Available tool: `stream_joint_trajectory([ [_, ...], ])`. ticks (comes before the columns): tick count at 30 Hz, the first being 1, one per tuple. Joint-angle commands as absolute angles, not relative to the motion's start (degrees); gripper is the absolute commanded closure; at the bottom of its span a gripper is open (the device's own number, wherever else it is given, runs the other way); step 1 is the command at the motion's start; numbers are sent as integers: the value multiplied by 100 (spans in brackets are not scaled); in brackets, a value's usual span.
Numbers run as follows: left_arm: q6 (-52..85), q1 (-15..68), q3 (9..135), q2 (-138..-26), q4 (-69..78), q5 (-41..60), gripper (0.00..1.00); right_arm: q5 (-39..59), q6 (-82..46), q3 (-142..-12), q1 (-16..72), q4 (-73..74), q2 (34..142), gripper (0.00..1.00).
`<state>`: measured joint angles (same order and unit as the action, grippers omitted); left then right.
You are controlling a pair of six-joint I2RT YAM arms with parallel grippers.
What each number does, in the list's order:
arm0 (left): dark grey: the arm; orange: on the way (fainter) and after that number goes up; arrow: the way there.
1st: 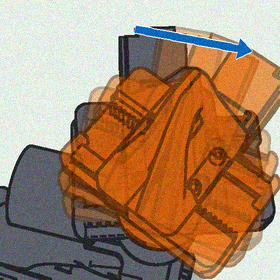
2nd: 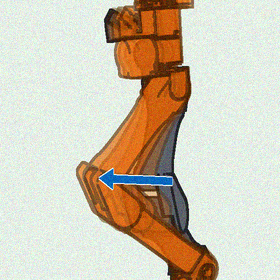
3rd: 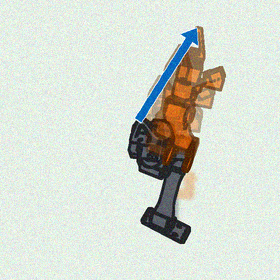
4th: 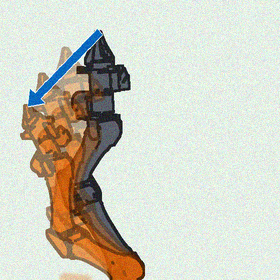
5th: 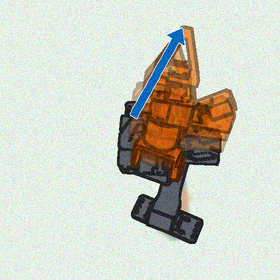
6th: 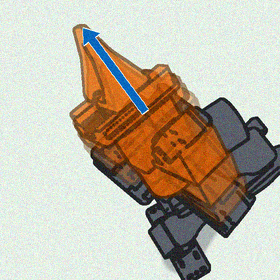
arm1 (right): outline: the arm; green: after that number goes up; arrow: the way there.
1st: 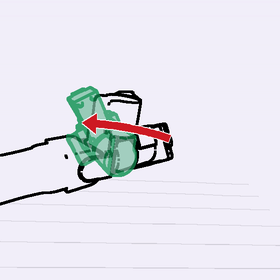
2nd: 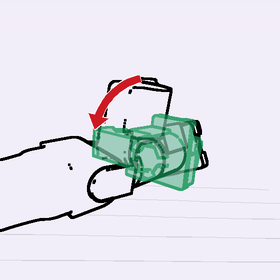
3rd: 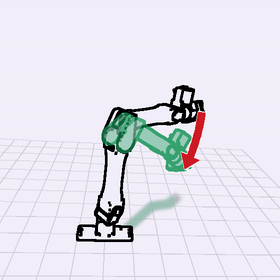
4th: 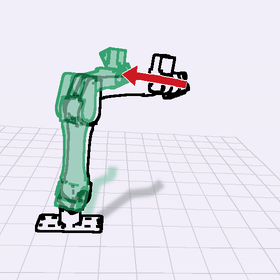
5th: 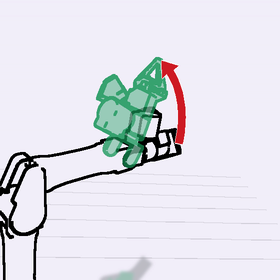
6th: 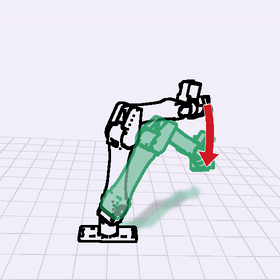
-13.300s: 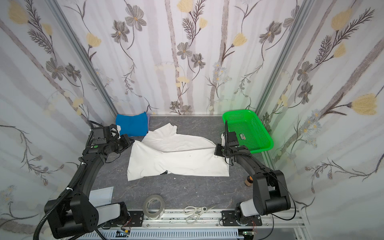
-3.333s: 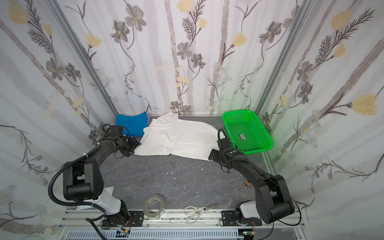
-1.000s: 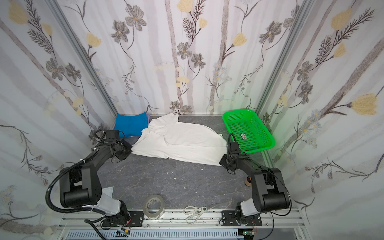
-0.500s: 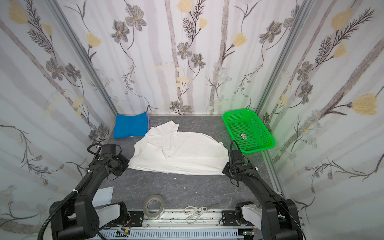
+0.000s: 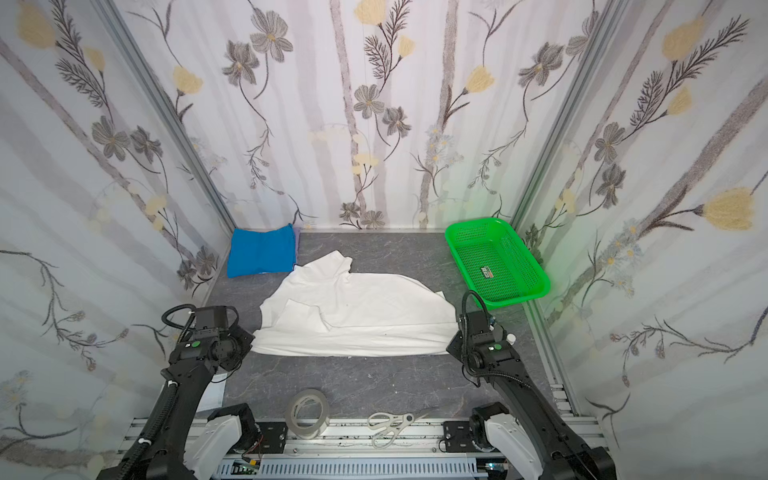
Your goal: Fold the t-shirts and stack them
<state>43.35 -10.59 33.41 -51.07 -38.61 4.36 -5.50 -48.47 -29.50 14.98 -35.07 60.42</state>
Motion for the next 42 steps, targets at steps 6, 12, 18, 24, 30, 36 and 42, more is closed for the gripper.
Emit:
stream_joint_trajectory([
  [6,4322,-1063,3939,-4917,-4386,211,25,-1131,-4869,-3544,1512,-3854,5867,44],
  [12,4071,-1062,4658,-5208,-4303,332,0,-1483,-4396,-4512,1477,-4057,6264,0],
  [18,3863,-1038,4952,-6144,-3111,1511,0,-945,-3936,-5003,1468,-3506,7304,0],
  [24,3643,-743,5571,-7544,-2665,1936,0,-531,-3600,-5738,1502,-2831,8812,0],
  [30,3676,-568,5841,-8324,-2290,2082,0,-512,-3333,-7139,1471,-2856,10719,10],
  [36,3605,-510,5725,-8285,-2247,2023,0,-723,-3779,-7990,1306,-2887,11727,34],
  [42,3542,-518,5714,-8287,-2276,2009,0,-677,-4155,-8245,1292,-2868,12268,45],
])
